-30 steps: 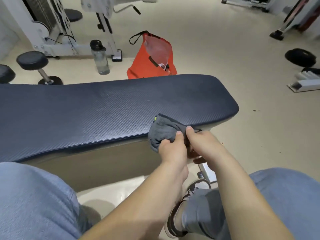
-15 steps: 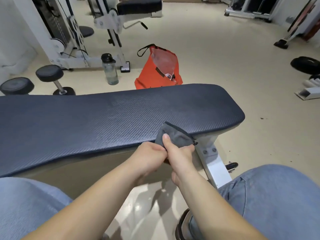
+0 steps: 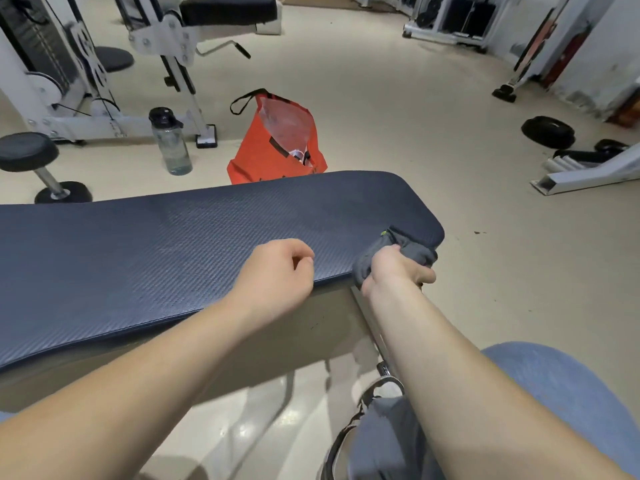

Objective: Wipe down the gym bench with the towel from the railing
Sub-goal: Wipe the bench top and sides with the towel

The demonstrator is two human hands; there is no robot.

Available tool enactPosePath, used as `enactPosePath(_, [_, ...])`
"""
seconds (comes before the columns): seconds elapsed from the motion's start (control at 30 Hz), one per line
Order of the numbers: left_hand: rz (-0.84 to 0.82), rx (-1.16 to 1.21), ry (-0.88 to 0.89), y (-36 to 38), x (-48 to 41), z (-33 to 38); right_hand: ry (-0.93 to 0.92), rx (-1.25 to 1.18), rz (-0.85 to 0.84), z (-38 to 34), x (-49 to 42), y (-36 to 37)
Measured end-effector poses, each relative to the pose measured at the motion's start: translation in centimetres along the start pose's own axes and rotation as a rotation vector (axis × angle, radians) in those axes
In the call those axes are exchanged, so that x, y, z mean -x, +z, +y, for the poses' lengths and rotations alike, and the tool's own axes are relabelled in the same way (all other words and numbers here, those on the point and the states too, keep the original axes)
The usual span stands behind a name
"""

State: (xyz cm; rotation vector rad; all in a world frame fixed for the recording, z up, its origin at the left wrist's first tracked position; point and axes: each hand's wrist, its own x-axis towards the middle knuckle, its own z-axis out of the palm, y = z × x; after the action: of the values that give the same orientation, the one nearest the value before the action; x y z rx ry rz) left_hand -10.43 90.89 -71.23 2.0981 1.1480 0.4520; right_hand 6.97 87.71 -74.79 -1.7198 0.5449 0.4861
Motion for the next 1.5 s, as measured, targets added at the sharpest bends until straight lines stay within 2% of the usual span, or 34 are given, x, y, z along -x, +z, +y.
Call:
enactPosePath(0.1, [-0.062,-0.113,0.125,0.7,-2.5,0.5,-0.036,0.060,0.076,-1.8,-1.7,0.9])
enactPosePath(0.23, [-0.109,-0.252,0.229,1.3,-5.7,0.6,-0.161,0.269,0.162,-3.1,-3.9,1.3])
enactPosePath(0.43, [-0.171,-0.413,0.272,1.7,-10.4,1.5,-0.624,0.715,0.176,-5.3,-7.4,1.2])
enactPosePath(0.57, [-0.212,-0.436,0.200,1.9,-13.3,1.6,-0.805,0.983,0.098,-8.1,-11.2,1.9])
enactPosePath(0.77, [-0.338,-0.411,0.080,2.5,-16.0,1.4,-0.887,1.139,-0.137,-11.9,-14.7,6.0])
enactPosePath(0.93, [-0.368,-0.391,0.051,2.4,-17.0,1.2,-0.918,1.100,-0.312,-14.3,-15.6,11.8])
enactPosePath(1.07, [-0.350,-0.408,0.079,3.0,-16.9,1.0,-0.891,1.043,-0.439,-15.1,-16.6,13.5])
enactPosePath(1.3, [-0.334,-0.429,0.066,3.1,-16.5,1.3,-0.890,1.113,-0.434,-13.7,-16.1,8.8])
enactPosePath(1.5, [-0.296,-0.356,0.101,2.4,-15.1,0.8,-0.883,1.116,-0.289,-10.5,-15.0,1.6])
